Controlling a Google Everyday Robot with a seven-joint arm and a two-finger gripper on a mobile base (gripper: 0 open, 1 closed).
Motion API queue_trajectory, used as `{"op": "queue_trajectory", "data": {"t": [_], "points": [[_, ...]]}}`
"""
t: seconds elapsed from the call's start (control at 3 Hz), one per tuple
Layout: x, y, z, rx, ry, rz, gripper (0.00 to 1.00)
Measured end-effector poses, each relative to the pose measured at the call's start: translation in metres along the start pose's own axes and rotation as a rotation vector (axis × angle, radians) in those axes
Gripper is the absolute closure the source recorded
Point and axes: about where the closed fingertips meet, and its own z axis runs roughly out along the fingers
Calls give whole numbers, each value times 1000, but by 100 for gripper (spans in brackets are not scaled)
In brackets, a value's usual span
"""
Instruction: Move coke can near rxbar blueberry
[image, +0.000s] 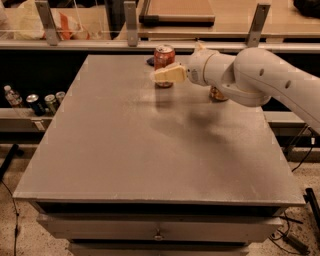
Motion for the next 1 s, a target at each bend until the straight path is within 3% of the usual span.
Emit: {"op": "queue_trajectory", "data": {"t": [0.33, 0.67, 1.0], "points": [[-14, -4, -37, 17, 18, -38, 0], [-19, 0, -46, -25, 3, -41, 0], [-19, 1, -46, -31, 2, -41, 0]]}}
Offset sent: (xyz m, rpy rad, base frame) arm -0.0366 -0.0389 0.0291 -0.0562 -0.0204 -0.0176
